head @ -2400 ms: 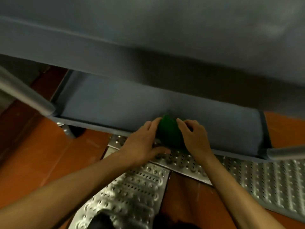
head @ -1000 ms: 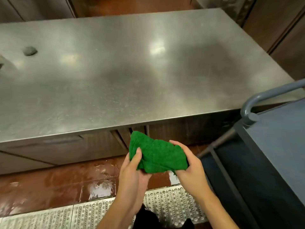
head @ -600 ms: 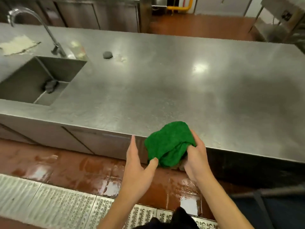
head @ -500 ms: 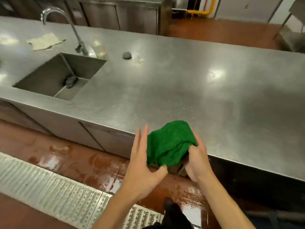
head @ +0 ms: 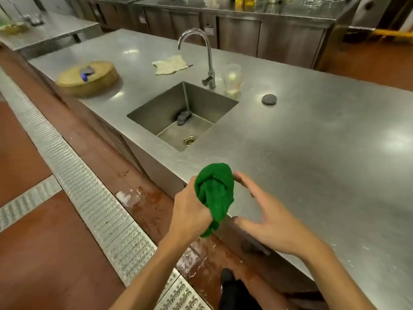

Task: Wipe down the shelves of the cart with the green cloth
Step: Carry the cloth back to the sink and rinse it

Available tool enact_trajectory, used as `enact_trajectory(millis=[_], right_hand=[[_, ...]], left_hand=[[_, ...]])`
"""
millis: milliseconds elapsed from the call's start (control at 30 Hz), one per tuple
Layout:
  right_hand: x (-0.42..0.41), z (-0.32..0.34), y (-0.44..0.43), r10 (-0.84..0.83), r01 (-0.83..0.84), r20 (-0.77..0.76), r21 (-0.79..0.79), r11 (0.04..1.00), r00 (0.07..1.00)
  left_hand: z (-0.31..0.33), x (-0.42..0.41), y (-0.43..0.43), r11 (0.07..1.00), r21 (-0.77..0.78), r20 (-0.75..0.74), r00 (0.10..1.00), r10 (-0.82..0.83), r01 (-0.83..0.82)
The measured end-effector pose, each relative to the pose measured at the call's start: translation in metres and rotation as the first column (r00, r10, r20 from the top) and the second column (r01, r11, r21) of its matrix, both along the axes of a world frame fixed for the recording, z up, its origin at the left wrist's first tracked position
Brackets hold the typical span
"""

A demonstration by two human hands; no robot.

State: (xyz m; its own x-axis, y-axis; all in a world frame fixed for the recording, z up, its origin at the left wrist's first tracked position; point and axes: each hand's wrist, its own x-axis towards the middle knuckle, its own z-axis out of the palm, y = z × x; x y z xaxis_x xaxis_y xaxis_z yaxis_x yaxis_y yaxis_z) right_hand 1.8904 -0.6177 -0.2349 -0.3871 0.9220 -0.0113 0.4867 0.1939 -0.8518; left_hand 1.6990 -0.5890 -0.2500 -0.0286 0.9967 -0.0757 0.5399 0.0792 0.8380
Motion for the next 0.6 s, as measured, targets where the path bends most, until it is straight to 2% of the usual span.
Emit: enact_trajectory(millis=[67,133,200,300,433,533,600], right_hand=[[-0.006,-0.003,0.028,-0.063,0.041,0.091,0.222,0.974,0.994],[-0.018,-0.014,0.063,-0.115,0.024,0.153,0.500,0.866,0.981],[-0.035,-0.021,0.094,-0.092,-0.082,0.235,0.637,0.767,0.968],[-0.060,-0.027,0.147,-0.044,-0.234,0.356,0.698,0.677,0.934],[-0.094,-0.034,0.228,0.004,-0.333,0.409,0.736,0.589,0.913],[-0.125,-0.035,0.276,0.053,-0.330,0.374,0.730,0.598,0.926],[-0.145,-0.031,0.310,-0.022,-0.298,0.374,0.772,0.561,0.927]], left_hand=[[0.005,-0.014,0.033,0.997,-0.064,0.016,0.999,0.037,-0.036],[0.009,-0.027,0.068,0.995,-0.091,0.065,0.997,0.046,-0.040],[0.015,-0.036,0.098,0.996,-0.092,0.101,0.995,0.026,-0.016],[0.017,-0.052,0.131,0.994,-0.093,0.115,0.992,-0.049,0.060],[0.016,-0.078,0.179,0.964,-0.201,0.224,0.966,-0.128,0.175],[0.024,-0.100,0.221,0.909,-0.206,0.268,0.914,-0.304,0.362],[0.026,-0.118,0.250,0.887,-0.249,0.265,0.908,-0.324,0.388]])
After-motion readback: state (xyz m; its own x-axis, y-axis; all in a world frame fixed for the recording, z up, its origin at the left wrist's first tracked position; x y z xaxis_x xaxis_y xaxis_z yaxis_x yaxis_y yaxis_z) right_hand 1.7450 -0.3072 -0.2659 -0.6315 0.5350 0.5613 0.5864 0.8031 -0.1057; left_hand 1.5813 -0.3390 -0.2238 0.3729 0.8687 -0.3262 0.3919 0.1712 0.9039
